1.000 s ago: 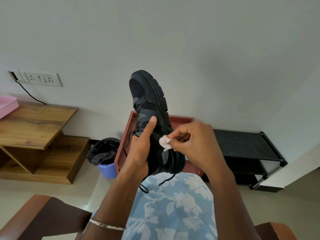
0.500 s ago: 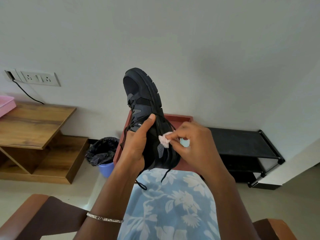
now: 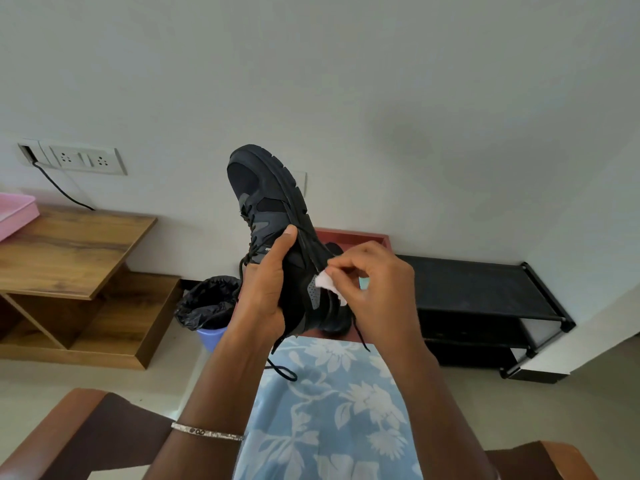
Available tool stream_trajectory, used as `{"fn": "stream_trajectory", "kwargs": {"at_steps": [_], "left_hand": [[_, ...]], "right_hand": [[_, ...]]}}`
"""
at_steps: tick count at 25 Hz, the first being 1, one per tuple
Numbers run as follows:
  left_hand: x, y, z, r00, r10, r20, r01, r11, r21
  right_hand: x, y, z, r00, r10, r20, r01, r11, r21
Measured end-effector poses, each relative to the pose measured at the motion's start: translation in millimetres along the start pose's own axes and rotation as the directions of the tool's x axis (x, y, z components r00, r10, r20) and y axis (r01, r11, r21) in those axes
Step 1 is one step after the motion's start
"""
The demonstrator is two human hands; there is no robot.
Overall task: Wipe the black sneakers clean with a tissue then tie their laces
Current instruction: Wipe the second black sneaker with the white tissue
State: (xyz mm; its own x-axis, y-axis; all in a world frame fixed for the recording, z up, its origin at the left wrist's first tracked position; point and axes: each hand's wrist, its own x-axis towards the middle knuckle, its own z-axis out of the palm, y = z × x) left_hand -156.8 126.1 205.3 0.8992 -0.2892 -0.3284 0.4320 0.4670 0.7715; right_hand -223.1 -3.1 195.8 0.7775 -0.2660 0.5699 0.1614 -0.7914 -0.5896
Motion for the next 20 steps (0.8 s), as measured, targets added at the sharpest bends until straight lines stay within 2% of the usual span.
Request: {"fn": "stream_trajectory", "kwargs": {"at_steps": [4, 7, 14, 17, 20], "left_hand": [[-8.7, -5.5, 5.8, 0.999, 0.032, 0.017, -0.033, 0.999, 0.019], [-5.6, -0.3, 5.3, 0.999, 0.053, -0.003, -0.053, 0.999, 0.01], [-1.7, 13.7, 8.3, 0.999, 0.042, -0.028, -0.044, 0.997, -0.067], [0.1, 18.7, 5.9, 0.997, 0.065, -0.04, -0.068, 0.995, -0.079], [-1.3, 19.5, 4.7, 0.997, 0.059, -0.045, -0.062, 0.996, -0.06]], "right_hand": [[17.8, 1.2, 19.0, 0.98, 0.027, -0.198, -0.023, 1.0, 0.02], [1.1, -4.2, 21.2, 0.957, -0.022, -0.289, 0.027, 1.0, 0.011], [-57.2, -3.4, 34.1, 0.957, -0.155, -0.245, 0.108, 0.975, -0.195], [-55.6, -4.1, 36.5, 0.967, -0.138, -0.212, 0.117, 0.987, -0.11], [-44.4, -14.8, 38.6, 0.958, -0.114, -0.262, 0.106, 0.993, -0.044]]}}
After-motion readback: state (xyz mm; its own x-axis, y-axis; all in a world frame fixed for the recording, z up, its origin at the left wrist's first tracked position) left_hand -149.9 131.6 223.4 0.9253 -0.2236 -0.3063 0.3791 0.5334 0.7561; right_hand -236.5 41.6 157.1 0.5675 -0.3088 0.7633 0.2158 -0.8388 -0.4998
